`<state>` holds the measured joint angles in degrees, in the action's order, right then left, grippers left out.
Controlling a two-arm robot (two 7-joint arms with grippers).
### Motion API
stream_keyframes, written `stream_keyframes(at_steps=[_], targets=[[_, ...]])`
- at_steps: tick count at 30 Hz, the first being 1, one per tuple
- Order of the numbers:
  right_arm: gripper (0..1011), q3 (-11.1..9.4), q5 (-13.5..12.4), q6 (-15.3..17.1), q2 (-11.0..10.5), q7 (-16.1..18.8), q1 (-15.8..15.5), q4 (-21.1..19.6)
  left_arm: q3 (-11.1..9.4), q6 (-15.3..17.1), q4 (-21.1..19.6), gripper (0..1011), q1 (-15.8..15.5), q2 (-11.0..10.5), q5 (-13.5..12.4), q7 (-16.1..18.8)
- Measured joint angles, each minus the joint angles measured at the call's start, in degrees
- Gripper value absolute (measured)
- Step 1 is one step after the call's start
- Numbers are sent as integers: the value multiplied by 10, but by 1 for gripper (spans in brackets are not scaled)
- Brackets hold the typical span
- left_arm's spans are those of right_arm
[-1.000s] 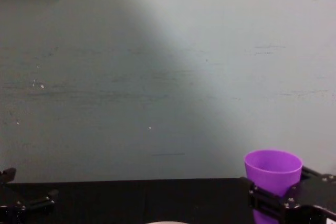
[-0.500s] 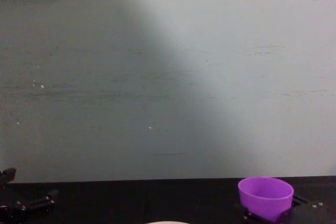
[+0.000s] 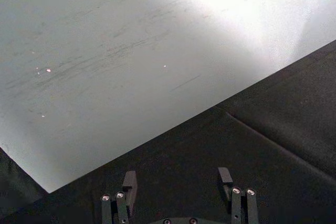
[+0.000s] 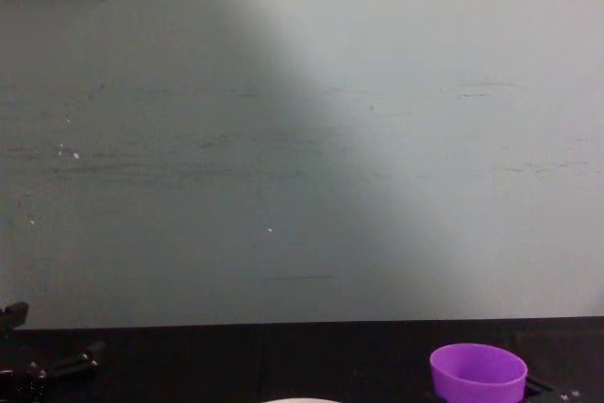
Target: Pick up the cup and pour the mung beans from the cup into the bowl.
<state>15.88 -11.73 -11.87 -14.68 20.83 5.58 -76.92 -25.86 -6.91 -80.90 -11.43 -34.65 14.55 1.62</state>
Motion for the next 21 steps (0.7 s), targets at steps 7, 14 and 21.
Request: stream_keyframes(at_steps=[7, 14, 21], targets=[[726, 3, 0, -5, 3, 0, 2, 13, 0, 0, 0, 1000, 0, 0, 0, 0], [792, 4, 1, -9, 4, 0, 2, 14, 0, 0, 0, 1000, 0, 0, 0, 0], [990, 3, 3, -21, 4, -3, -1, 9, 0, 0, 0, 1000, 0, 0, 0, 0]])
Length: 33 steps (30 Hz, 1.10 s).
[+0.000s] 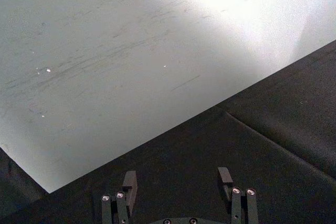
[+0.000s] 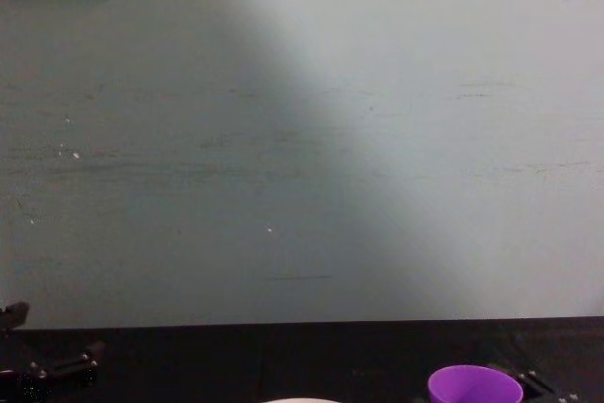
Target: Pick up the cup and pour the mung beans from the cup into the bowl.
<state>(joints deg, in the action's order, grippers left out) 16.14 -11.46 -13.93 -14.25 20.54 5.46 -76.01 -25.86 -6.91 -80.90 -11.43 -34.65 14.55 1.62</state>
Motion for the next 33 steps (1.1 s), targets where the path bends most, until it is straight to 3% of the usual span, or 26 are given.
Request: stream_keyframes(at_steps=[10, 17, 23, 33], targets=[[1004, -12, -3, -2, -5, -7, -16, -48, 0, 0, 0, 1000, 0, 0, 0, 0], [1004, -26, -8, 17, -11, -17, -27, -97, 0, 0, 0, 1000, 0, 0, 0, 0], [1004, -38, -12, 28, -12, -29, -34, -112, 0, 0, 0, 1000, 0, 0, 0, 0], [1004, -82, -12, 47, -7, -75, -52, -119, 0, 0, 0, 1000, 0, 0, 0, 0]])
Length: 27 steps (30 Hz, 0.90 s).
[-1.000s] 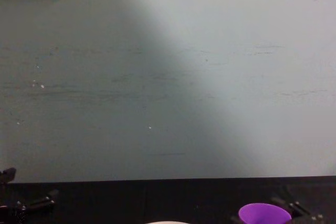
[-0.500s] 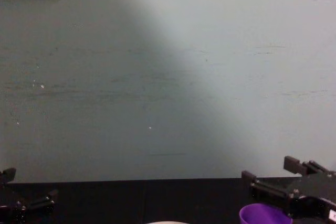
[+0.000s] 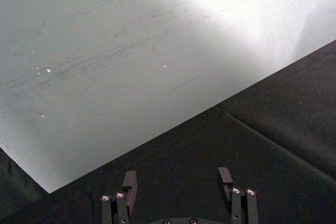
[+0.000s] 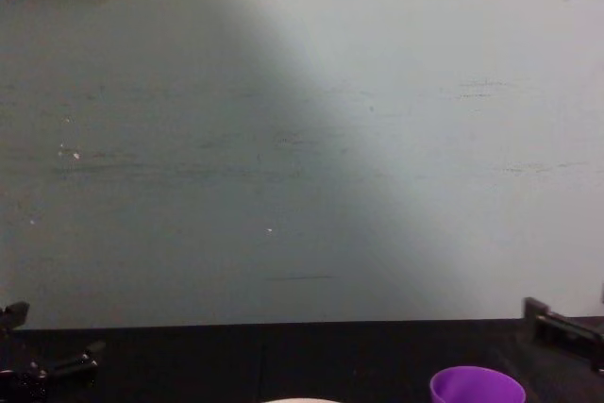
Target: Pick up the cup and pour the mung beans from the cup into the bowl.
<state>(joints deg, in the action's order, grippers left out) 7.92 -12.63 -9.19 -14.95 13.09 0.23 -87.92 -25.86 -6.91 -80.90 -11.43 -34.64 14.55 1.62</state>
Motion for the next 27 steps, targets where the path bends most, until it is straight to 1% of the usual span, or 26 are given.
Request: stream_keyframes(at_steps=[1, 4, 7, 12, 17, 21, 27], targets=[[1004, -7, 2, 4, 1, -6, -2, 0, 0, 0, 0, 1000, 0, 0, 0, 0], [1004, -16, 8, 14, 3, -13, -5, 3, 0, 0, 0, 1000, 0, 0, 0, 0], [1004, -19, 15, 28, 5, -19, -5, 9, 0, 0, 0, 1000, 0, 0, 0, 0], [1004, -19, 29, 43, 8, -21, -4, 27, 0, 0, 0, 1000, 0, 0, 0, 0], [1004, -18, 40, 47, 11, -22, -3, 40, 0, 0, 0, 1000, 0, 0, 0, 0], [1004, -19, 46, 44, 15, -25, -4, 41, 0, 0, 0, 1000, 0, 0, 0, 0], [1004, -19, 45, 44, 14, -25, -4, 41, 0, 0, 0, 1000, 0, 0, 0, 0]])
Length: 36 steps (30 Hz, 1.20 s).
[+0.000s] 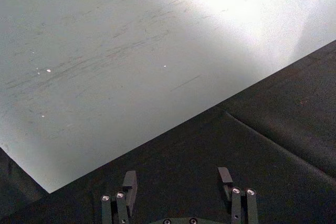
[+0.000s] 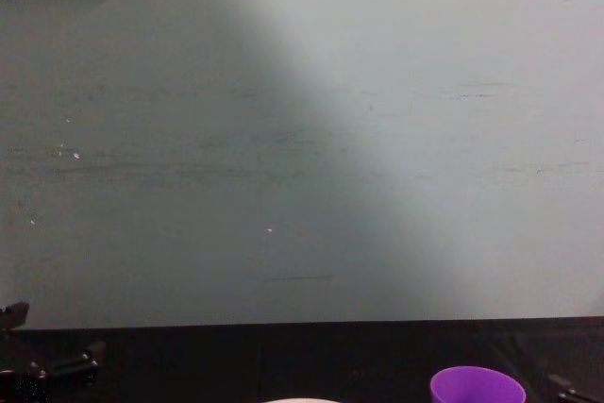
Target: Pick up the cup and pour the mung beans from the cup into the bowl.
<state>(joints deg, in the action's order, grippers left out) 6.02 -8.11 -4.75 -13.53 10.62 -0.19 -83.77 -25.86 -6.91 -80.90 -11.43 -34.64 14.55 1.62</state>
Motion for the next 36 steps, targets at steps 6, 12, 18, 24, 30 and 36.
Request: stream_keyframes(at_steps=[6, 12, 18, 24, 30, 36], targets=[[1004, 0, -1, 0, 0, 0, 0, 0, 0, 0, 0, 1000, 0, 0, 0, 0], [1004, 1, -1, 0, -1, 1, 1, 0, 0, 0, 0, 1000, 0, 0, 0, 0], [1004, 1, -2, 0, -1, 1, 1, 0, 0, 0, 0, 1000, 0, 0, 0, 0], [1004, 1, -2, 0, -1, 1, 1, 0, 0, 0, 0, 1000, 0, 0, 0, 0], [1004, 1, -3, 0, -1, 2, 1, 0, 0, 0, 0, 1000, 0, 0, 0, 0], [1004, 1, -3, 0, -1, 2, 1, 0, 0, 0, 0, 1000, 0, 0, 0, 0]])
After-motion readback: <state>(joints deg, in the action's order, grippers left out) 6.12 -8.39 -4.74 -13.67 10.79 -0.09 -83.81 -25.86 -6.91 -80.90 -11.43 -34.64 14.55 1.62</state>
